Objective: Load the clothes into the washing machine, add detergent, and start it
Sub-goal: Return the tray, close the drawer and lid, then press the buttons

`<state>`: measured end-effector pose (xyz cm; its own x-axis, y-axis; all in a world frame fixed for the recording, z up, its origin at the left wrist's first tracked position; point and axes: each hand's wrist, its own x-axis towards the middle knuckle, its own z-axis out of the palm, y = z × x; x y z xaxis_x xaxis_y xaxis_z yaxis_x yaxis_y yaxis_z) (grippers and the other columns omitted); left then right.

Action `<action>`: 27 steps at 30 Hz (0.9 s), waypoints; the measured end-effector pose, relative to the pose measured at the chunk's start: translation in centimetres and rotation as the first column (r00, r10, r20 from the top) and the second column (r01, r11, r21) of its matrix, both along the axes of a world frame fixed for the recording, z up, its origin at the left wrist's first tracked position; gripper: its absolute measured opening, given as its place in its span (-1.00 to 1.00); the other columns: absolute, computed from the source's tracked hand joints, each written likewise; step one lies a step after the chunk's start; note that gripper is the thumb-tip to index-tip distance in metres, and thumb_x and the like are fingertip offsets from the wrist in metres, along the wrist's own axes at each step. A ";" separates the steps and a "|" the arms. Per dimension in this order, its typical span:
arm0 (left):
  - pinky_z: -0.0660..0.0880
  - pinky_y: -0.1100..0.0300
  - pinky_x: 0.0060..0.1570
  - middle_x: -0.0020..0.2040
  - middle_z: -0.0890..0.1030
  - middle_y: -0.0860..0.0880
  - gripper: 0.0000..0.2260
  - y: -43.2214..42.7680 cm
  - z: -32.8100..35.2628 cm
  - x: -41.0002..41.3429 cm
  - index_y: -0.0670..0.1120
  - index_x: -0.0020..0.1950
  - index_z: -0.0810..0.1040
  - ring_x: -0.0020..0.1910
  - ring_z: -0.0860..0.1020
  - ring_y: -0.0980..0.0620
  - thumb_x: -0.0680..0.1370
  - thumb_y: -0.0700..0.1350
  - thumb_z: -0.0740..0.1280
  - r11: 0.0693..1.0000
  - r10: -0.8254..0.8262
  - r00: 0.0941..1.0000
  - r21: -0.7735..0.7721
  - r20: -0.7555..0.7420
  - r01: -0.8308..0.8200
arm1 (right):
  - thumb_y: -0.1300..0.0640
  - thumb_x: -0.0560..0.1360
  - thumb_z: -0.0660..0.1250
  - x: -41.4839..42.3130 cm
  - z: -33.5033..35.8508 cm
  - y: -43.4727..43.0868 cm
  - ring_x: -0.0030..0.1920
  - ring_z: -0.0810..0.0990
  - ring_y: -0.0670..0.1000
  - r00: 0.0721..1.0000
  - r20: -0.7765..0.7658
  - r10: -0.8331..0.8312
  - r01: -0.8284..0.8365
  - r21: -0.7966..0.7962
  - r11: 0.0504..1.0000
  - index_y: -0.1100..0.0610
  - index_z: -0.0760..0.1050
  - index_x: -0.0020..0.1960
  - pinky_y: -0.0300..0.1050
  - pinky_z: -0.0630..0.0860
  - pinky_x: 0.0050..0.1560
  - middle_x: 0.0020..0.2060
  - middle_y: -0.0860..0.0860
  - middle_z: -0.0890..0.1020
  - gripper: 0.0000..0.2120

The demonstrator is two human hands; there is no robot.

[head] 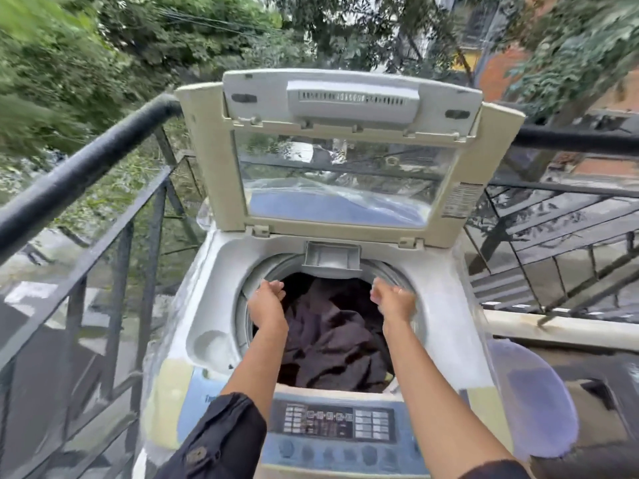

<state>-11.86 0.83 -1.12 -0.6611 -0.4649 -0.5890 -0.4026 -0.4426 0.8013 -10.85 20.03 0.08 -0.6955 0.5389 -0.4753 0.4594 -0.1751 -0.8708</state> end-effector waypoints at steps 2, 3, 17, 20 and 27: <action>0.37 0.14 0.11 0.15 0.61 -0.11 -0.65 -0.4 0.1 -0.7 -0.15 0.13 0.56 0.24 0.53 -0.08 0.65 -0.04 0.04 0.989 -0.063 0.998 0.137 0.011 0.061 | 0.09 0.46 0.39 -0.9 -0.1 -1.0 -0.23 0.62 0.02 0.998 0.033 0.049 -0.046 -0.097 0.994 0.16 0.55 -0.31 -0.02 0.49 0.06 -0.37 -0.03 0.65 -0.79; 0.33 0.11 0.18 0.32 0.51 -0.12 -0.61 -0.5 0.3 -1.0 -0.16 0.31 0.47 0.36 0.44 -0.08 0.67 -0.02 -0.01 0.975 -0.103 0.994 0.198 0.026 0.096 | 0.09 0.49 0.36 -1.3 -0.3 -1.3 -0.13 0.63 0.06 0.996 0.042 0.076 -0.069 -0.147 0.987 0.19 0.55 -0.19 -0.03 0.48 0.08 -0.21 0.05 0.65 -0.84; 0.29 -0.03 0.37 0.47 0.32 -0.17 -0.51 1.3 0.0 -5.0 -0.19 0.51 0.19 0.43 0.34 -0.13 0.66 0.04 0.07 0.911 -0.176 0.980 0.394 0.097 0.124 | 0.23 0.52 0.31 -6.4 -2.5 -2.5 0.24 0.53 0.21 0.992 0.128 -0.013 0.067 -0.421 0.905 0.36 0.38 0.30 -0.03 0.48 0.15 0.31 0.30 0.42 -0.61; 0.32 -0.04 0.35 0.45 0.33 -0.22 -0.51 1.8 -0.2 -5.8 -0.21 0.51 0.17 0.40 0.37 -0.16 0.65 0.00 0.12 0.906 -0.163 0.981 0.409 0.106 0.107 | 0.26 0.51 0.32 -7.4 -2.8 -2.5 0.24 0.52 0.23 0.990 0.134 -0.042 0.099 -0.451 0.887 0.41 0.40 0.25 -0.02 0.50 0.17 0.30 0.34 0.42 -0.64; 0.37 0.10 0.29 0.35 0.46 -0.24 -0.67 2.9 -0.4 -7.4 -0.30 0.35 0.39 0.35 0.45 -0.13 0.63 -0.18 0.19 0.919 -0.167 0.978 0.379 0.128 0.107 | 0.32 0.52 0.28 -8.7 -3.0 -2.1 0.25 0.50 0.26 0.982 0.175 -0.077 0.156 -0.506 0.848 0.42 0.45 0.08 0.02 0.49 0.06 0.26 0.38 0.43 -0.81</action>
<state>-19.24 3.72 -1.54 -0.5895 -0.1069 -0.8007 -0.5863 -0.6252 0.5152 -19.50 17.95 -2.92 -0.5465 0.2615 -0.7956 0.5190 -0.6398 -0.5668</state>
